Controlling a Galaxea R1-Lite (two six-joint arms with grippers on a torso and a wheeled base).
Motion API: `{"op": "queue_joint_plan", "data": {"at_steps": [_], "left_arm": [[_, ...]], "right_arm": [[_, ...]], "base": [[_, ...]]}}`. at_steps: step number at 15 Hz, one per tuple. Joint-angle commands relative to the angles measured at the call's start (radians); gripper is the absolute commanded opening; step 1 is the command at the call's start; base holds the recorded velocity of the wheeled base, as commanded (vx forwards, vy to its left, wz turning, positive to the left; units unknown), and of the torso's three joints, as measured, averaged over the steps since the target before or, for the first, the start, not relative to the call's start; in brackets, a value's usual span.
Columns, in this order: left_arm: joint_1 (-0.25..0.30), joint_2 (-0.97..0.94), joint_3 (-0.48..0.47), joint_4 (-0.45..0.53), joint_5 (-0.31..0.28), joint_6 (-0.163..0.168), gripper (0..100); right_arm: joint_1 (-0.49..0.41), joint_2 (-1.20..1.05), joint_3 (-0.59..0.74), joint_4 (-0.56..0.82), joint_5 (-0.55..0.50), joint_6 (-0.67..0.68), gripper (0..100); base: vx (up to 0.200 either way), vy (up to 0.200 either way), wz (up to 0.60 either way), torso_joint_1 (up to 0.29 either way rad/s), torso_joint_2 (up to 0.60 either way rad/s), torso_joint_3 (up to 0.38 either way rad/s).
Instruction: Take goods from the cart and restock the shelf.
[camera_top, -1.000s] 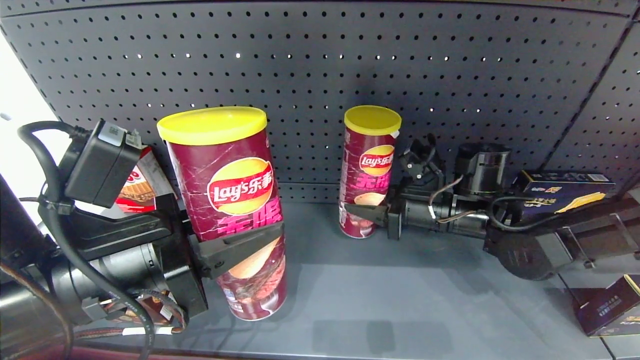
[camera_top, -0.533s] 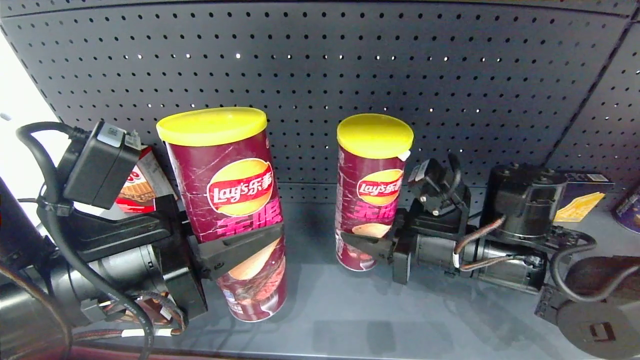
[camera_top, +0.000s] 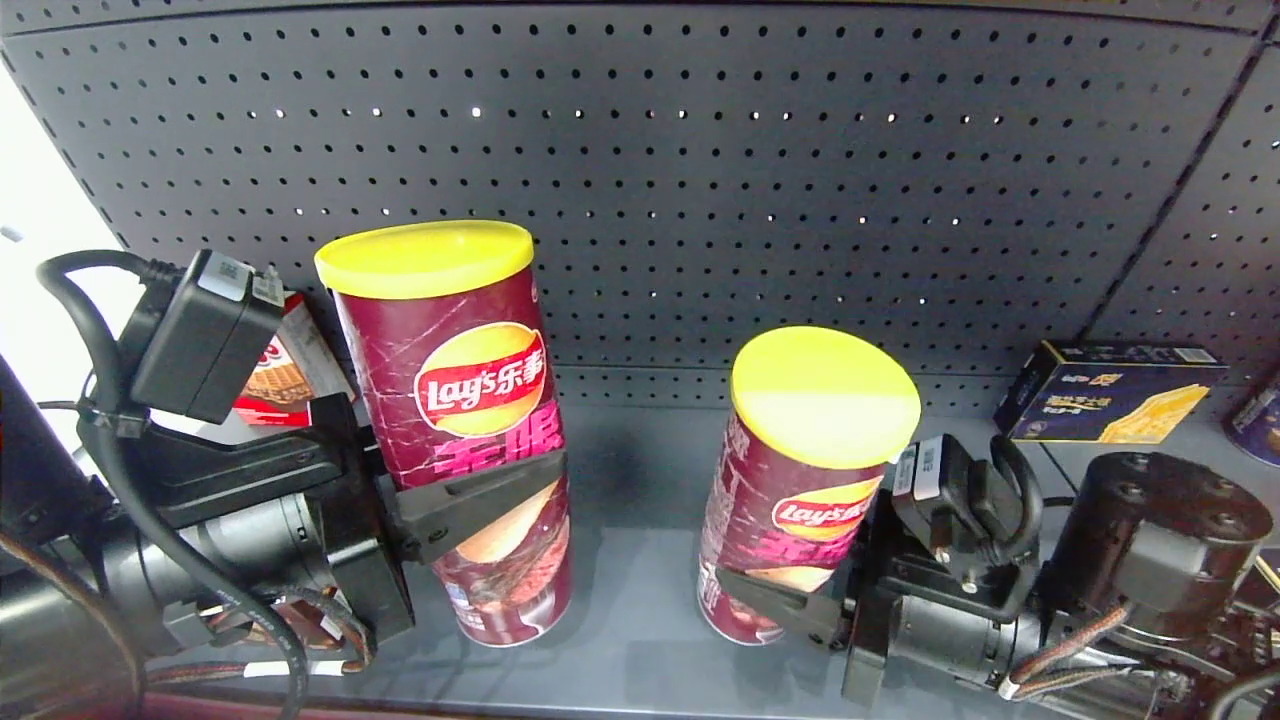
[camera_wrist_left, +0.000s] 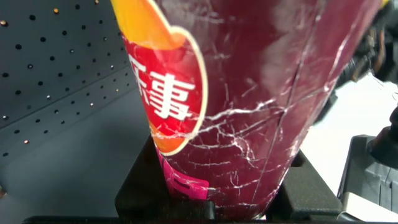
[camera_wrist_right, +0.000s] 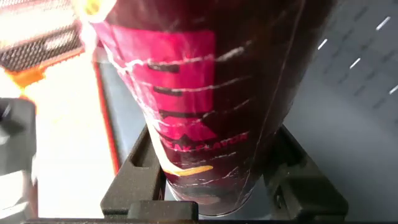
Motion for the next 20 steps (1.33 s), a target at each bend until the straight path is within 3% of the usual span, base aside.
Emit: {"op": "queue_joint_plan", "data": {"at_steps": [1,9,20], "left_arm": [[0.000,0.002,0.001,0.000,0.001,0.000,0],[0.001,0.000,0.011,0.002,0.002,0.000,0],[0.001,-0.017,0.029,0.000,0.001,0.000,0]], "right_arm": [[0.014,0.015,0.062,-0.032,-0.003,0.000,0],[0.009,0.088,0.094,-0.069,-0.021,0.002,0],[0.019,0.108,0.073,-0.066,-0.144,-0.001,0]], "base": [[0.000,0.000,0.00,0.000,0.00,0.000],[0.000,0.000,0.00,0.000,0.00,0.000],[0.000,0.000,0.00,0.000,0.00,0.000]]}}
